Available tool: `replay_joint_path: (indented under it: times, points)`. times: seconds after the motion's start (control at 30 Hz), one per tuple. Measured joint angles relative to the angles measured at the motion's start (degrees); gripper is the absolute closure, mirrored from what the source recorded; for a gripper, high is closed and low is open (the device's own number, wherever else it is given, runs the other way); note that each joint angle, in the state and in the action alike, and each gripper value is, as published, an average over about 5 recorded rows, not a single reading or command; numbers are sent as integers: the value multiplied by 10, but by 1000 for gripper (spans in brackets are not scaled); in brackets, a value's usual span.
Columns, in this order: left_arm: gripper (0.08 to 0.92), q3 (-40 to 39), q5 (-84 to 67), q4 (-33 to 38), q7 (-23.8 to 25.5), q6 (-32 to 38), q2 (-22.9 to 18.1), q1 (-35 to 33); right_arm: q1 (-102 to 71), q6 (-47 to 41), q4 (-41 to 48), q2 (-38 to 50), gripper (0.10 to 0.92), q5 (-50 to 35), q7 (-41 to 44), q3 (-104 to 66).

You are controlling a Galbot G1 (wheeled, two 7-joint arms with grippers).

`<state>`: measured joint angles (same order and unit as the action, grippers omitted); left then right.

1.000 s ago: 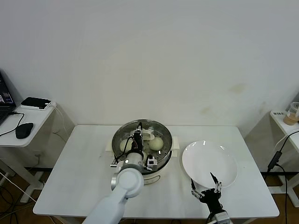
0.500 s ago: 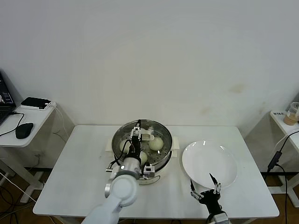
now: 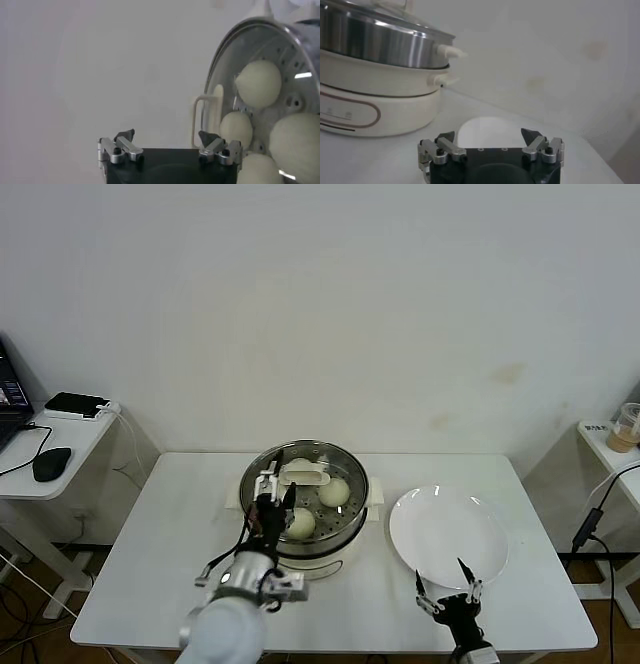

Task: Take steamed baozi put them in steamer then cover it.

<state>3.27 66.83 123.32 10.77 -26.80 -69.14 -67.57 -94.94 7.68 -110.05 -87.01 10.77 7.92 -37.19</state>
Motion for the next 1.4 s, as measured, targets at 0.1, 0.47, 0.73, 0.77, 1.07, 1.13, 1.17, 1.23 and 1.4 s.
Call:
replay_joint_path:
  times: [0.1, 0.47, 0.73, 0.77, 1.07, 1.13, 1.17, 1.23, 1.4]
  points:
    - [177, 42, -84, 20, -42, 33, 4, -48, -3, 4, -1, 6, 203, -13, -2, -2]
    - [177, 238, -481, -8, -150, 222, -20, -223, -18, 10, 6, 27, 203, -47, -4, -1]
    - [177, 294, -638, -33, -178, 306, -41, -301, -28, 6, 2, 43, 203, -68, 6, -4]
    - [177, 297, -650, -35, -181, 313, -44, -307, -29, 6, 1, 44, 203, -70, 7, -4]
    - [177, 321, -712, -48, -188, 356, -61, -344, -33, 9, -3, 45, 203, -71, 12, -4]
    - [177, 323, -718, -48, -189, 361, -64, -350, -34, 9, -4, 45, 203, -71, 13, -4]
    - [177, 324, -720, -47, -189, 362, -65, -352, -34, 10, -4, 45, 203, -71, 14, -4]
    - [177, 325, -725, -47, -190, 365, -67, -356, -35, 10, -4, 46, 203, -72, 15, -4]
    - [177, 328, -731, -48, -191, 371, -73, -363, -35, 7, -9, 48, 203, -77, 18, -2]
